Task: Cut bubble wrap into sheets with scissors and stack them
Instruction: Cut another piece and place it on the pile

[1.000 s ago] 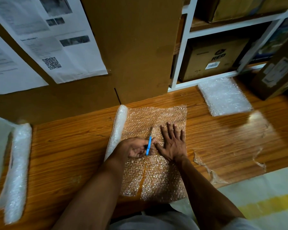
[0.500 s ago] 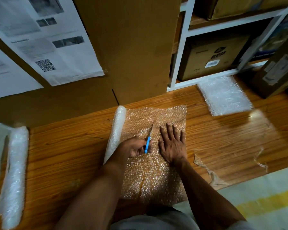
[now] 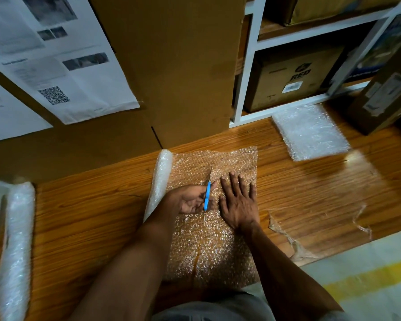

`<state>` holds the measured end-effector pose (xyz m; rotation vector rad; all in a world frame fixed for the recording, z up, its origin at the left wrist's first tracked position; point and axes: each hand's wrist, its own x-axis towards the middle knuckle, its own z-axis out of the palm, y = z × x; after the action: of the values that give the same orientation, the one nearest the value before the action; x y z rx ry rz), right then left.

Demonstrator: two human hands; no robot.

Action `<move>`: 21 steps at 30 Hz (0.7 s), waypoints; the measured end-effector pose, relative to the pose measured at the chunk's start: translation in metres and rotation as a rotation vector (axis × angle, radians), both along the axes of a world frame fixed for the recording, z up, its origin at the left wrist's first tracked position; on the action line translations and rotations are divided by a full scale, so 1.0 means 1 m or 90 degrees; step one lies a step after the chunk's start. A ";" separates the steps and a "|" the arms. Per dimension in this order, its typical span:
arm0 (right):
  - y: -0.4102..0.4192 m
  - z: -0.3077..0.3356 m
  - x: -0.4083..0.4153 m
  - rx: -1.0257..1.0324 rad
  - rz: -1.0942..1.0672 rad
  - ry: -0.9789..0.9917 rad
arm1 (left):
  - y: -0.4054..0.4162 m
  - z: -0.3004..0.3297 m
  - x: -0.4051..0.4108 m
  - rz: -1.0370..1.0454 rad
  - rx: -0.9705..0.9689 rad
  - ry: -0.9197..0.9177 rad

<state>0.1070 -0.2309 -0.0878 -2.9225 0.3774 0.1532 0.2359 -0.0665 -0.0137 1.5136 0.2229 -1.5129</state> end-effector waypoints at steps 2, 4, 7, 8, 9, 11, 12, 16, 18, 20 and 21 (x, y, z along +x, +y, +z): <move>0.000 -0.001 0.000 0.003 -0.002 -0.004 | -0.002 0.000 0.001 0.011 -0.001 -0.001; 0.000 0.000 0.000 0.001 -0.001 -0.002 | -0.005 -0.001 0.000 0.040 0.007 -0.009; 0.000 0.001 -0.001 0.004 -0.001 -0.005 | -0.007 -0.009 -0.001 0.081 0.022 -0.047; 0.000 0.002 -0.001 0.004 -0.002 -0.007 | -0.008 -0.011 -0.001 0.090 0.027 -0.057; 0.000 0.001 -0.001 0.005 -0.003 -0.006 | -0.009 -0.012 -0.002 0.093 0.031 -0.062; 0.000 0.002 -0.001 0.006 -0.004 -0.005 | -0.009 -0.014 -0.001 0.103 0.034 -0.068; 0.000 0.002 -0.001 0.005 -0.004 -0.004 | -0.009 -0.012 -0.001 0.109 0.034 -0.069; 0.000 0.003 0.000 0.003 0.001 0.006 | -0.007 -0.017 0.006 0.110 0.028 -0.018; 0.000 0.003 0.000 0.002 0.002 0.006 | -0.007 -0.015 0.007 0.089 0.031 0.010; 0.000 0.003 -0.001 0.003 0.000 0.002 | -0.008 -0.013 0.009 0.071 0.024 0.023; 0.000 0.003 -0.001 0.005 -0.001 0.002 | -0.009 -0.013 0.011 0.062 0.019 0.026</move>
<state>0.1065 -0.2312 -0.0848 -2.9148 0.3782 0.1578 0.2466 -0.0754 -0.0267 1.4744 0.3397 -1.4704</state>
